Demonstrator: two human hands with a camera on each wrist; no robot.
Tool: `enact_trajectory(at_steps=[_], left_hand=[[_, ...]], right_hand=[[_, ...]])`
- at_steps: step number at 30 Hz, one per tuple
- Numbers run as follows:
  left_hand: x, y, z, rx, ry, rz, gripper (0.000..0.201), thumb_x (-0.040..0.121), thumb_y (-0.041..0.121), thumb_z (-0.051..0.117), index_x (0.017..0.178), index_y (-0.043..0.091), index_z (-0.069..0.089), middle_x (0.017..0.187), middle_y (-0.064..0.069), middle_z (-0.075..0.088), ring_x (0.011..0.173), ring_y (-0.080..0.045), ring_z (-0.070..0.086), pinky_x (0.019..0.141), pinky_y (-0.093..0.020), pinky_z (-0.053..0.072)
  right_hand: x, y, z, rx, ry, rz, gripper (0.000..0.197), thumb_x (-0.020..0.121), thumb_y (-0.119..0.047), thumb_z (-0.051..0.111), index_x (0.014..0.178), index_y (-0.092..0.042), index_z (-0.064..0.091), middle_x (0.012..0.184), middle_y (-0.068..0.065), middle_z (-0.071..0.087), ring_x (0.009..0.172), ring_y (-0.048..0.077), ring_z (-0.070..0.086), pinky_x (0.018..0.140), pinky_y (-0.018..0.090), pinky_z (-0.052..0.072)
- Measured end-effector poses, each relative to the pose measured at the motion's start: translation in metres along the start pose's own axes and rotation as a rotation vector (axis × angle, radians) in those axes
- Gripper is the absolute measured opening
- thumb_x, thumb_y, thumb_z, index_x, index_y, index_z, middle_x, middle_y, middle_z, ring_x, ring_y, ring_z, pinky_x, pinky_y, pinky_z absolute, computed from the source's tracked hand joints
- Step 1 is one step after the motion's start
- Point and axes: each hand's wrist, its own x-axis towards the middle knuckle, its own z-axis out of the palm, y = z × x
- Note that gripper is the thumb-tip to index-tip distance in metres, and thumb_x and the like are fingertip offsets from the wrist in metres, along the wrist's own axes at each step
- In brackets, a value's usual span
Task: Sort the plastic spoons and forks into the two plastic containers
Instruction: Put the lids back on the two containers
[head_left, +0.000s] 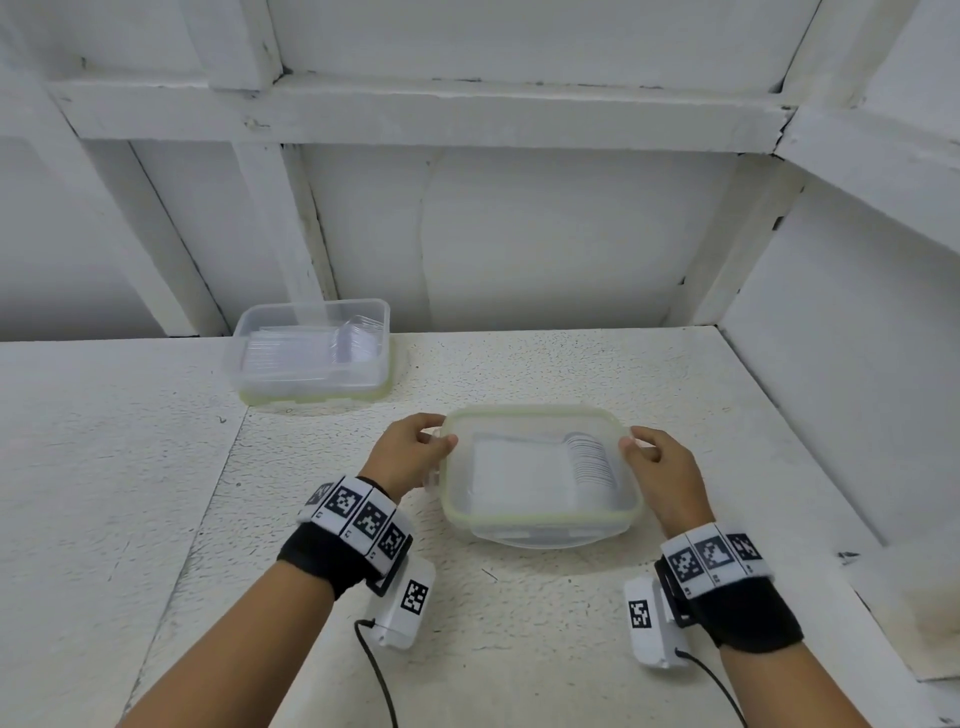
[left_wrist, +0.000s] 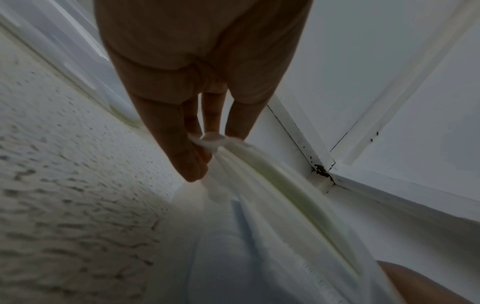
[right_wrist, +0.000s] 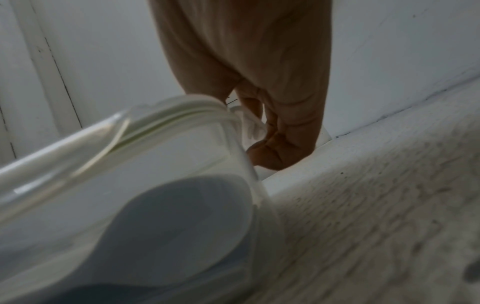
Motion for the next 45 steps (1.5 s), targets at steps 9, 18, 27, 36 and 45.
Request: enact_trajectory(at_steps=[9,18,27,36,45], left_hand=[[0.004,-0.001,0.001,0.059,0.004,-0.021,0.038,0.091,0.021,0.059,0.127,0.011,0.049,0.096,-0.005,0.057,0.076,-0.015,0.058,0.071,-0.034,0.053],[0.007,-0.004,0.009,0.461,0.22,0.054,0.036,0.089,0.031,0.06,0.115,0.007,0.062,0.107,-0.007,0.066,0.098,-0.021,0.06,0.081,-0.026,0.044],[0.011,-0.015,0.009,0.106,0.213,0.0,0.033,0.085,0.021,0.067,0.112,0.004,0.065,0.103,-0.009,0.067,0.1,-0.025,0.063,0.091,-0.04,0.052],[-0.023,0.006,0.03,0.923,-0.199,0.549,0.073,0.083,0.057,0.056,0.142,0.018,0.036,0.155,-0.003,0.019,0.143,-0.018,0.015,0.118,-0.036,0.011],[-0.031,-0.005,0.045,1.134,-0.266,0.501,0.092,0.081,0.059,0.056,0.149,0.016,0.011,0.158,-0.003,-0.007,0.145,-0.021,-0.008,0.117,-0.042,-0.004]], right_hand=[[0.0,0.0,-0.001,-0.077,0.017,-0.046,0.036,0.095,-0.024,0.052,0.128,-0.01,0.053,0.122,0.015,0.058,0.113,0.026,0.053,0.089,0.03,0.04],[-0.002,-0.006,0.003,-0.4,0.092,-0.134,0.037,0.095,-0.026,0.051,0.122,-0.002,0.058,0.116,0.016,0.062,0.107,0.028,0.057,0.087,0.031,0.043],[0.002,-0.008,-0.006,-0.234,0.021,-0.032,0.031,0.092,-0.027,0.056,0.116,-0.008,0.063,0.114,0.01,0.066,0.105,0.024,0.059,0.092,0.036,0.046],[0.03,-0.047,-0.013,-0.701,-0.519,-0.386,0.066,0.089,-0.035,0.06,0.144,-0.014,0.031,0.149,0.005,0.029,0.136,0.019,0.03,0.113,0.031,0.023],[0.05,-0.085,0.02,-0.889,-0.811,-0.412,0.065,0.082,-0.047,0.065,0.136,-0.019,0.043,0.137,0.0,0.044,0.121,0.017,0.045,0.1,0.028,0.034]])
